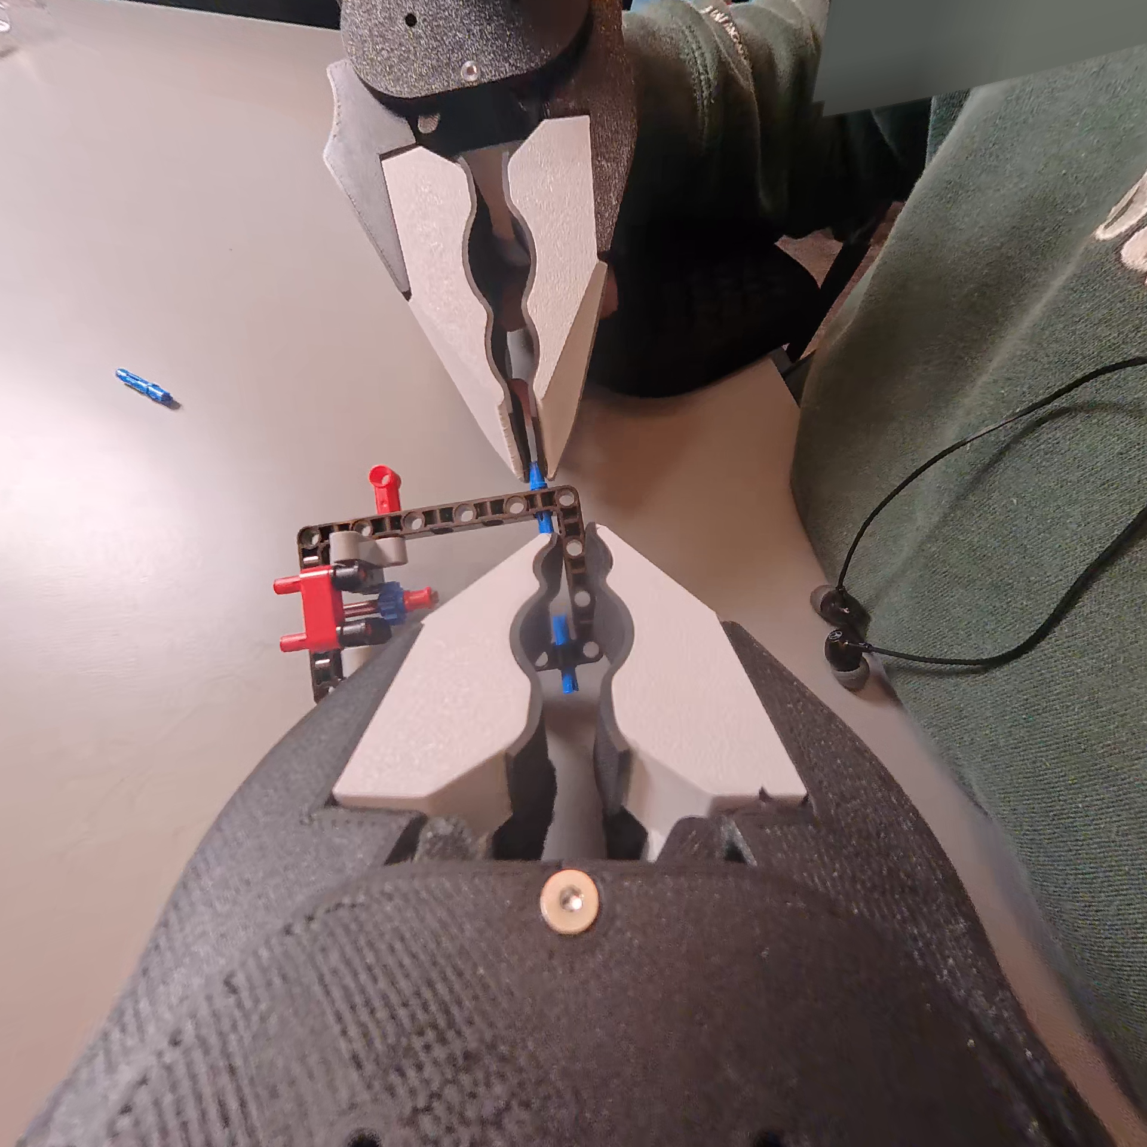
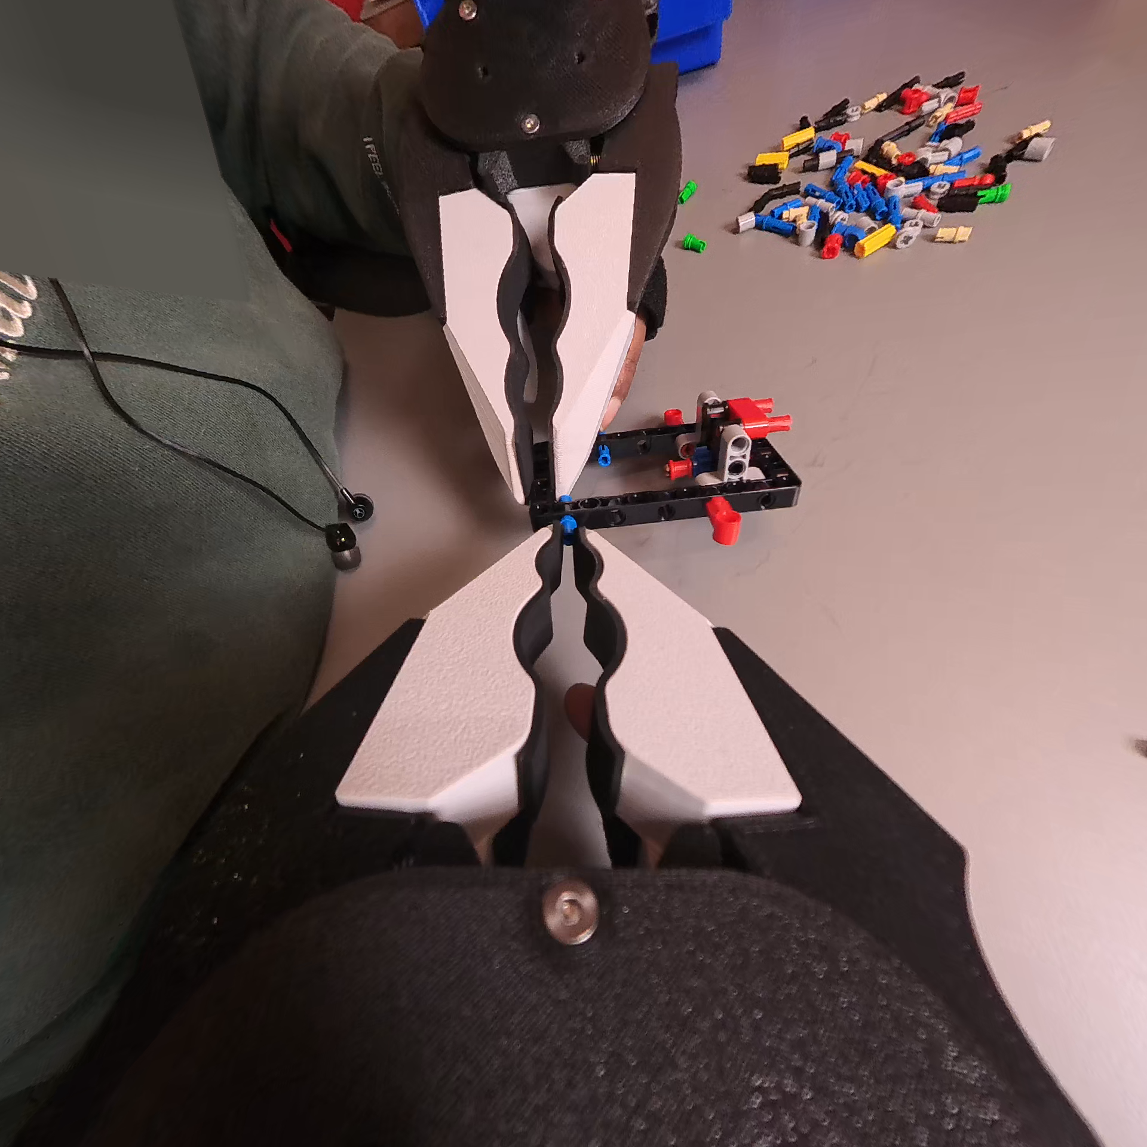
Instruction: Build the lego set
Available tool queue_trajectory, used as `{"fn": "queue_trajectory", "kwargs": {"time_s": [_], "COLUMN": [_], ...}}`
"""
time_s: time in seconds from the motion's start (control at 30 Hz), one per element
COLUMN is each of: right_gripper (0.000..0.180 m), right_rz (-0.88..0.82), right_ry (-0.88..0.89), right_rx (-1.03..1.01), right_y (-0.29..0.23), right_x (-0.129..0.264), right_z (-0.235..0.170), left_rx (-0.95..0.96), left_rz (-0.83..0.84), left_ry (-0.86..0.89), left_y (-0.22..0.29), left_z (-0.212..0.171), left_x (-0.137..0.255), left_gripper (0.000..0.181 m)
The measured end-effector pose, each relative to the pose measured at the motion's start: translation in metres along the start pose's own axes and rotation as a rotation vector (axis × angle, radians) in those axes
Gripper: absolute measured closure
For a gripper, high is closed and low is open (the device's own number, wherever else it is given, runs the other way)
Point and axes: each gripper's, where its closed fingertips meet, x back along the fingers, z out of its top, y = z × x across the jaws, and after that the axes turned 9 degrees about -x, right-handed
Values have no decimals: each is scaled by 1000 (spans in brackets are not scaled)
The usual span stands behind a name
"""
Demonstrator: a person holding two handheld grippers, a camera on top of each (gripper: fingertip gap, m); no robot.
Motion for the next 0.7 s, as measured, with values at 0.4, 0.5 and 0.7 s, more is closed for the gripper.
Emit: {"fn": "queue_trajectory", "kwargs": {"time_s": [0.4, 0.5, 0.7], "right_gripper": [179, 179, 179], "right_rz": [-4, -5, -3], "right_ry": [-42, -53, -76], "right_rx": [12, 15, 18], "right_y": [0, 0, 0], "right_x": [-6, -7, -10], "right_z": [-6, -7, -10], "left_rx": [-33, -41, -60], "left_rz": [3, 2, 3], "left_ry": [-42, -52, -76], "left_y": [3, 4, 5], "left_z": [-5, -7, -10], "left_x": [-2, -2, -3], "left_gripper": [177, 177, 178]}}
